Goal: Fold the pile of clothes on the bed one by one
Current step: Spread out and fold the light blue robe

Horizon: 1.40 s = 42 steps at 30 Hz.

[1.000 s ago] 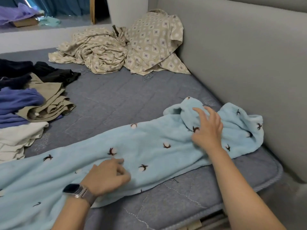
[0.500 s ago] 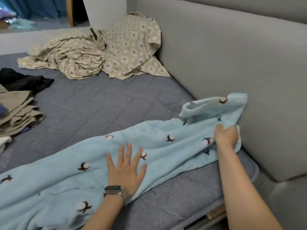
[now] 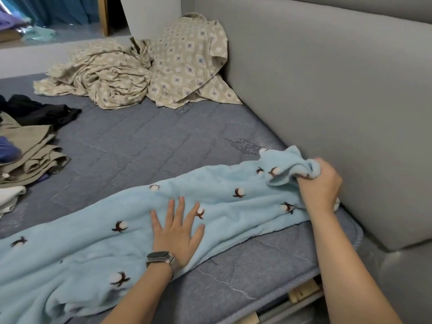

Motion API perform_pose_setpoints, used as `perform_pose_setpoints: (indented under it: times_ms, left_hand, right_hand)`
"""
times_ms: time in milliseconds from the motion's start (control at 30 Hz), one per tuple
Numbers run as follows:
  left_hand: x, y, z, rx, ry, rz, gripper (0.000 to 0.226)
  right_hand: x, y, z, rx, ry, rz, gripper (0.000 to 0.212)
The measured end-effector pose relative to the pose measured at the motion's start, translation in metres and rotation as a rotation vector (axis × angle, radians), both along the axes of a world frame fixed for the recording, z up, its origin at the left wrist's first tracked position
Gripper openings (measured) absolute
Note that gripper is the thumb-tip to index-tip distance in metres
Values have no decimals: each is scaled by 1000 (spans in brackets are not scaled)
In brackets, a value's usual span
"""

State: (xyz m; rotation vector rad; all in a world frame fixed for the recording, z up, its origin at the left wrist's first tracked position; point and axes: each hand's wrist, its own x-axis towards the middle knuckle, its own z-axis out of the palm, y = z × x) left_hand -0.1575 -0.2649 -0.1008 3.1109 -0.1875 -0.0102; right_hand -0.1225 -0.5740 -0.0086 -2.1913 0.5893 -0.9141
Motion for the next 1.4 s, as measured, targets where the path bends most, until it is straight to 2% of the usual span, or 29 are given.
perform_pose_setpoints:
  times_ms: [67, 100, 133, 167, 200, 267, 333, 433, 533, 567, 633, 667, 733, 833, 900, 933, 1000, 1067, 1133, 1167, 1233, 1300, 1367, 1400]
  left_hand:
    - [1, 0, -1, 3, -3, 2, 66]
    - [1, 0, -1, 9, -4, 1, 66]
    - [1, 1, -2, 13, -12, -4, 65]
    - [1, 1, -3, 13, -18, -9, 65]
    - [1, 1, -3, 13, -20, -11, 64]
    - [1, 1, -4, 15, -38, -21, 62]
    - [2, 1, -5, 7, -58, -26, 59]
    - [2, 0, -7, -3, -73, -30, 58]
    - [2, 1, -7, 0, -67, -18, 58]
    - [2, 1, -7, -3, -63, -15, 58]
    - [1, 1, -7, 7, -63, -17, 59]
    - [1, 1, -7, 9, -60, -20, 59]
    - [2, 1, -6, -6, -53, -27, 59]
    - [0, 0, -2, -40, -17, -23, 59]
    - [-1, 1, 6, -99, 19, -20, 61]
    - [0, 4, 9, -184, 47, -24, 62]
    - [2, 15, 21, -530, 140, -32, 50]
    - [-5, 27, 43, -1044, 268, 45, 24]
    - [-16, 44, 59, -1472, 340, 238, 20]
    - [-21, 55, 64, -1661, 375, 353, 23]
    - [-27, 76, 74, -2030, 434, 558, 50]
    - [-31, 101, 91, -2299, 447, 615, 76]
    - [-37, 125, 111, -2376, 457, 536, 87]
    - [-40, 135, 119, -2349, 456, 514, 85]
  right_hand:
    - [9, -6, 34, 274, -183, 24, 21]
    - [14, -14, 49, 434, -212, 16, 30]
    - [17, -21, 59, 579, -169, 34, 40]
    - [18, -28, 60, 664, -24, 38, 51]
    - [16, -33, 54, 639, 203, 29, 58]
    - [8, -35, 27, 356, 662, -56, 60]
    - [-1, -22, 4, 111, 912, -122, 54]
    - [1, -10, -7, 38, 993, -142, 50]
    - [13, -19, -19, 88, 1055, -25, 51]
    - [15, -25, -27, 76, 1067, 12, 61]
    - [13, -33, -40, 33, 986, 30, 62]
    - [7, -31, -40, 1, 889, 17, 53]
    - [1, -28, -32, -92, 573, -60, 30]
    - [4, -13, 9, -187, 79, -24, 26]
    - [12, 8, 50, -174, -195, 51, 25]
    - [15, 23, 70, -121, -312, 85, 26]
    - [20, 61, 98, -21, -477, 162, 27]
    - [20, 105, 108, -2, -489, 274, 28]
    - [17, 152, 101, -35, -393, 450, 38]
    - [13, 177, 94, -58, -330, 555, 46]
    - [0, 226, 78, -149, -247, 741, 52]
    - [-20, 269, 63, -218, -210, 863, 52]
    - [-42, 303, 51, -232, -162, 976, 54]
    - [-51, 317, 45, -236, -123, 1036, 58]
